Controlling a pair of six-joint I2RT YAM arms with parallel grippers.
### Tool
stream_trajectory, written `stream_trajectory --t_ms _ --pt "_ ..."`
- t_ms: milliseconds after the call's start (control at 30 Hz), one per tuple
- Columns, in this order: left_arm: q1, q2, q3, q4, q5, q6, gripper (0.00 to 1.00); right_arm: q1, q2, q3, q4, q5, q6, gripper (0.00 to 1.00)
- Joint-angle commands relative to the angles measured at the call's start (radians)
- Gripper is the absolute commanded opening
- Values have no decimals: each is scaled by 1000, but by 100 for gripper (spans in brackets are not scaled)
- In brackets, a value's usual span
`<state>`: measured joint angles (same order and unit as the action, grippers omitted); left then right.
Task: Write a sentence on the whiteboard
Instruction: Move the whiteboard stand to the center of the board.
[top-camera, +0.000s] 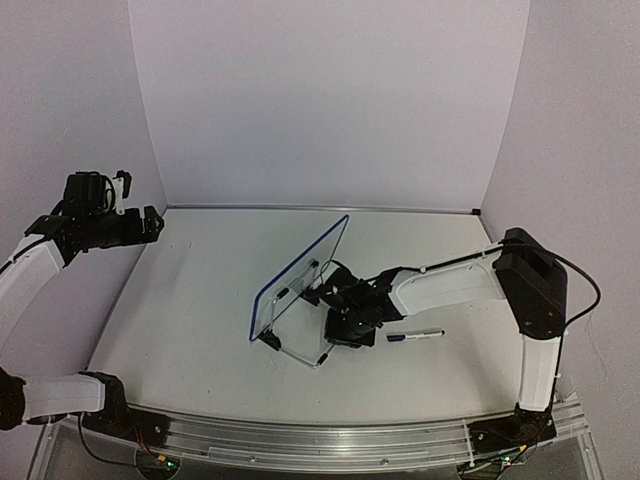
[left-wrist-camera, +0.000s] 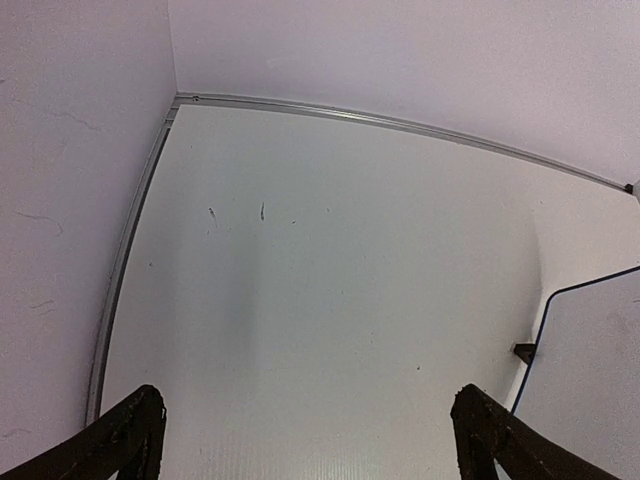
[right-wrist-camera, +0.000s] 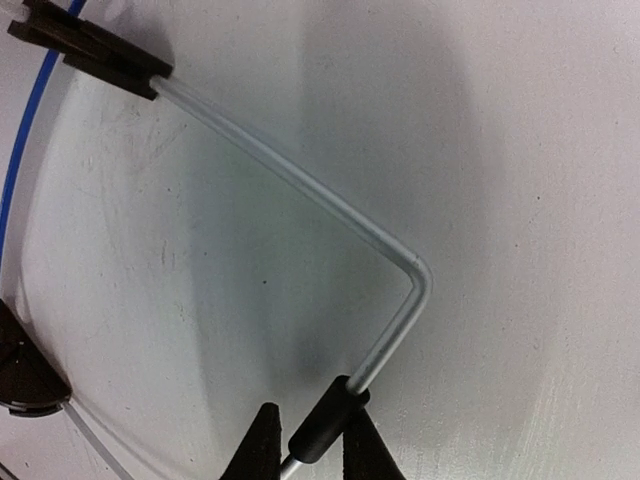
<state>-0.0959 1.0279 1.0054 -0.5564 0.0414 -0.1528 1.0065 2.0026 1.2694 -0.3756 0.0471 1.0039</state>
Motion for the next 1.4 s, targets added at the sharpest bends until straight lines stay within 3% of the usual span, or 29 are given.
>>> stream_trajectory --t_ms 0,100,300,433,633,833,1067,1200,1333,1367 --pt "5 0 -7 33 -3 15 100 1 40 9 -25 76 10 10" --pt "5 4 -8 33 -3 13 99 -5 55 18 -25 77 0 0" --pt "4 7 -8 33 -8 13 100 -52 52 8 -21 82 -76 0" --pt "4 12 -10 33 -13 15 99 -104 56 21 1 59 -227 0" --pt "4 26 -13 35 -15 17 99 -218 50 -5 141 -96 -443 0" --pt "4 37 -19 45 -8 28 99 -303 113 78 157 -228 -752 0" --pt "5 49 -25 56 -4 37 100 -380 181 178 158 -355 -930 0" --pt "5 62 -28 64 18 43 99 -388 217 243 152 -343 -994 0" --pt "5 72 -32 78 63 52 100 -395 247 299 144 -333 -1035 6" --pt "5 76 -34 84 88 61 99 -399 254 312 143 -332 -1028 11"
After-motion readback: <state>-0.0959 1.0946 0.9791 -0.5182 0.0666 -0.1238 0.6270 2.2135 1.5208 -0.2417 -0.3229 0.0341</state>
